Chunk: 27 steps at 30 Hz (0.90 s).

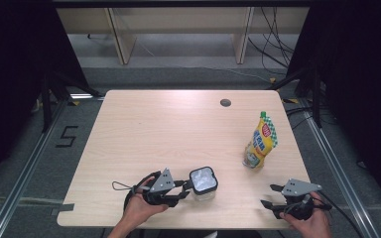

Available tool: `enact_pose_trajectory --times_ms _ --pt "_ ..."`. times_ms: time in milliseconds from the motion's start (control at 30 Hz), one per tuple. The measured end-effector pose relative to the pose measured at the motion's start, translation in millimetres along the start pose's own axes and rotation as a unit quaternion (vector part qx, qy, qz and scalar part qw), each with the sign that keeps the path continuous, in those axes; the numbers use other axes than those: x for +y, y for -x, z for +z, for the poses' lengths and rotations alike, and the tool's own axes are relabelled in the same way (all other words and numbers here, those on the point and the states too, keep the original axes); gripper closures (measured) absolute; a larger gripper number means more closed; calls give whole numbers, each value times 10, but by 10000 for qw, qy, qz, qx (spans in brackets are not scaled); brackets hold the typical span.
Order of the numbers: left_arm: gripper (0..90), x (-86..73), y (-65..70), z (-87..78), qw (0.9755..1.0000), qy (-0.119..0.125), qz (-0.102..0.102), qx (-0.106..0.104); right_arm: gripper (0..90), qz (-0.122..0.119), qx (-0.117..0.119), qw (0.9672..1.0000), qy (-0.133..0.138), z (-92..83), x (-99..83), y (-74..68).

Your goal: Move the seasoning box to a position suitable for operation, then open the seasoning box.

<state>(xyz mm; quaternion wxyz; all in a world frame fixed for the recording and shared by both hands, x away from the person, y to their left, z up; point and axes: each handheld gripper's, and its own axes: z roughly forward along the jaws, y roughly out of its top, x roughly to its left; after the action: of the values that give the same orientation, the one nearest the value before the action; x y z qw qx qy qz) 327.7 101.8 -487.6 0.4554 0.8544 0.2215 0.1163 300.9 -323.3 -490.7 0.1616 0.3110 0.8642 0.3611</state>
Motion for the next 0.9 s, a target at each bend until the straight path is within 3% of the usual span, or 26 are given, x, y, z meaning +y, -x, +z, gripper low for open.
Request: enact_pose_trajectory --times_ms 100,200,300,333,367,467,600,700,800,900 --pt "407 -41 -23 -108 9997 62 -221 55 352 -21 -9 10000 32 5 2 7" --pt "371 -90 -6 -241 9992 111 -367 92 352 18 -15 10000 40 1 6 -2" --pt "382 -101 -27 -366 9988 244 -403 124 365 -13 -7 10000 76 -1 19 -16" --pt "387 -94 -17 -386 9980 290 -540 122 369 24 47 10000 81 2 24 -37" --pt "388 -80 -30 -417 9982 306 -501 144 370 -5 75 9999 110 4 28 -37" --pt "403 -40 -15 -461 9964 513 -639 214 387 9 157 9995 259 0 55 -50" --pt "521 4 19 -487 9953 844 -458 132 449 -66 161 9992 371 -17 132 -119" --pt "656 54 38 -498 9946 948 -397 134 467 -291 121 9981 524 -23 213 -189" --pt "753 121 59 -485 9929 1107 -427 126 483 -324 190 9974 622 -19 295 -261" --pt "854 180 71 -441 9944 977 -341 215 482 -407 192 9968 654 33 356 -290"
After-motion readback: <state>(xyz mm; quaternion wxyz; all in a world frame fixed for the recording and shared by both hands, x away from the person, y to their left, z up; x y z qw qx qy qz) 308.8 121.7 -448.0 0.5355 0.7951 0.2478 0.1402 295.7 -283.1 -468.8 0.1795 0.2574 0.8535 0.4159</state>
